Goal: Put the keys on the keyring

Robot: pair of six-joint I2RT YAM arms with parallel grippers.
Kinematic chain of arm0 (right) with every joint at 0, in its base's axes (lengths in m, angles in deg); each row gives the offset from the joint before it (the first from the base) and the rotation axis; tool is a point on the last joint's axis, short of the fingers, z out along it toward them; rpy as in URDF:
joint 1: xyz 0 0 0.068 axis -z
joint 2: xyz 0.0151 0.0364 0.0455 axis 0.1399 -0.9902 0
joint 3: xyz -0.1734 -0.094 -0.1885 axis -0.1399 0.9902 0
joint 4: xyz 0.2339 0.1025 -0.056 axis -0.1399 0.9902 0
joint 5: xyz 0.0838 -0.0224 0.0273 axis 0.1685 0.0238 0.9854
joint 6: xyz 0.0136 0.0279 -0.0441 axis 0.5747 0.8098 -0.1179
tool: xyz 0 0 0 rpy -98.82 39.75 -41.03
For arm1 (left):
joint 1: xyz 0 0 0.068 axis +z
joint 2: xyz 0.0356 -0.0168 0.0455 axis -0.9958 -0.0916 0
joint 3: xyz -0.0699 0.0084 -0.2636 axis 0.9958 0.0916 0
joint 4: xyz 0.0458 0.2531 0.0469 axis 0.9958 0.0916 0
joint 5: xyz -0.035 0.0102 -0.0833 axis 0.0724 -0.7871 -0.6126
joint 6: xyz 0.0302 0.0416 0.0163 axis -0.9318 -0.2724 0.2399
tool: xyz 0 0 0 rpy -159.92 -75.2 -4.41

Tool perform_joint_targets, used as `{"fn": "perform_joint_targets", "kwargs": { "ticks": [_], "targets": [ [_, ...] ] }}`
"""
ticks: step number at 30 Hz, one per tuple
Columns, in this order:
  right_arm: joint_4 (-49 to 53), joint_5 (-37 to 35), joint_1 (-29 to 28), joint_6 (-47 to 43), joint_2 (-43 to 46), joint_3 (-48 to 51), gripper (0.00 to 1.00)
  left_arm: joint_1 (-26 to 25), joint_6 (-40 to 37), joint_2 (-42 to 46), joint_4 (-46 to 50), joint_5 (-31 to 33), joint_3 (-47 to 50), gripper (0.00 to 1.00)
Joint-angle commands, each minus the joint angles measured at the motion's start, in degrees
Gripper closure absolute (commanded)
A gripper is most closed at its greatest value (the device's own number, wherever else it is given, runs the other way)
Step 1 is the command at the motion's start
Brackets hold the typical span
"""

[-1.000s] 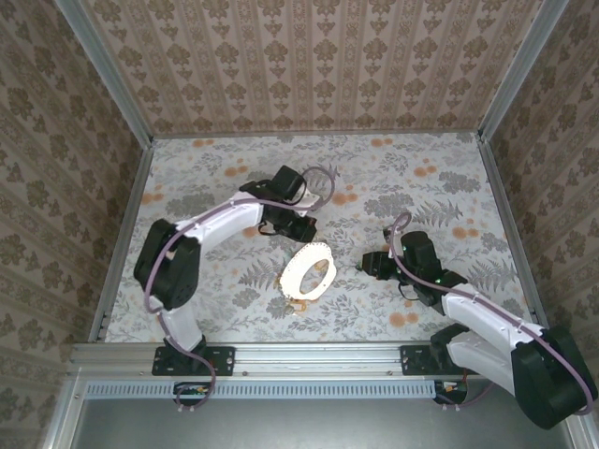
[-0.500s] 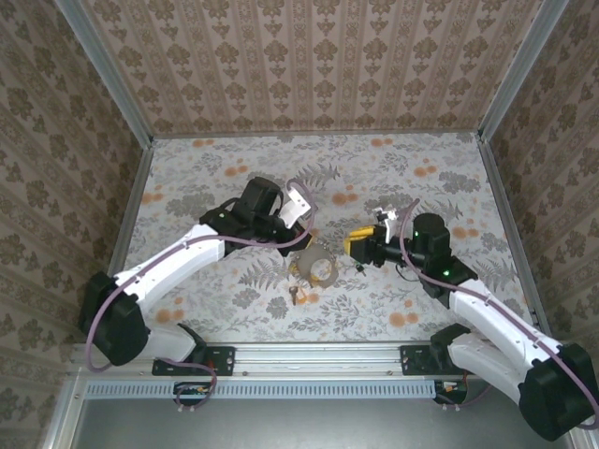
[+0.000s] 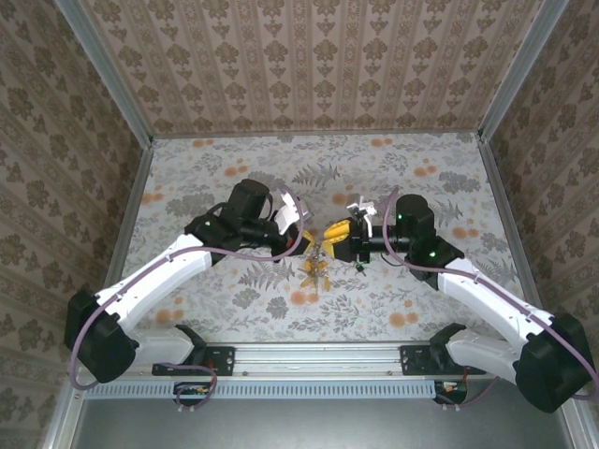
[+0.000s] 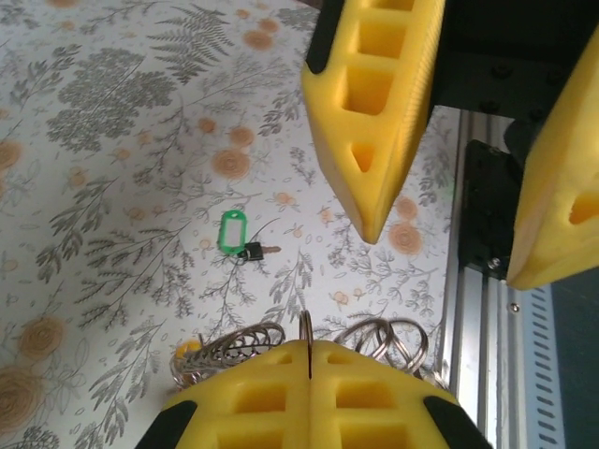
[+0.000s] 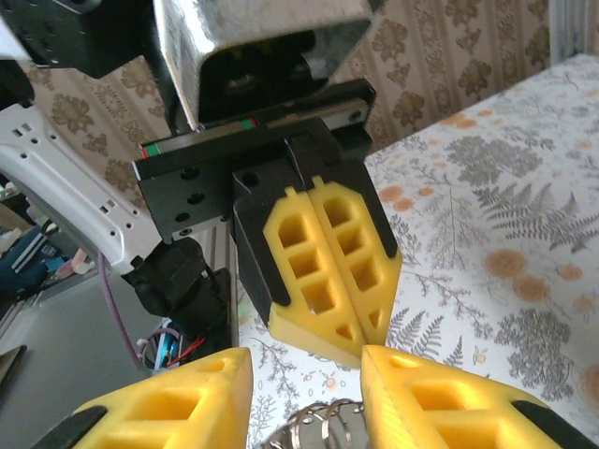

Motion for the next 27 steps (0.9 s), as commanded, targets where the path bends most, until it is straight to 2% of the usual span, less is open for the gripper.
{"fn": "perform_joint_targets", "kwargs": {
  "ticks": [1, 6, 15, 27],
  "targets": [
    [3.55, 2.6, -0.62, -3.81, -0.32, -2.15, 0.64, 0.36, -2.78, 1.54, 0.73, -5.16, -0.94, 1.0],
    [7.47, 1.72, -1.74, -6.61, -0.44, -2.66, 0.65, 1.26, -2.4, 2.7, 0.56, -7.83, -0.83, 1.0],
    [7.22, 0.13, -2.66, -7.8, -1.18, -2.53, 0.73, 1.92, -1.66, 4.2, 0.17, -11.26, -0.86, 1.0],
    [7.8, 1.44, -5.03, -9.21, -2.91, -4.33, 0.76, 1.99, -2.14, 4.53, 0.55, -12.63, -1.04, 1.0]
  ]
}}
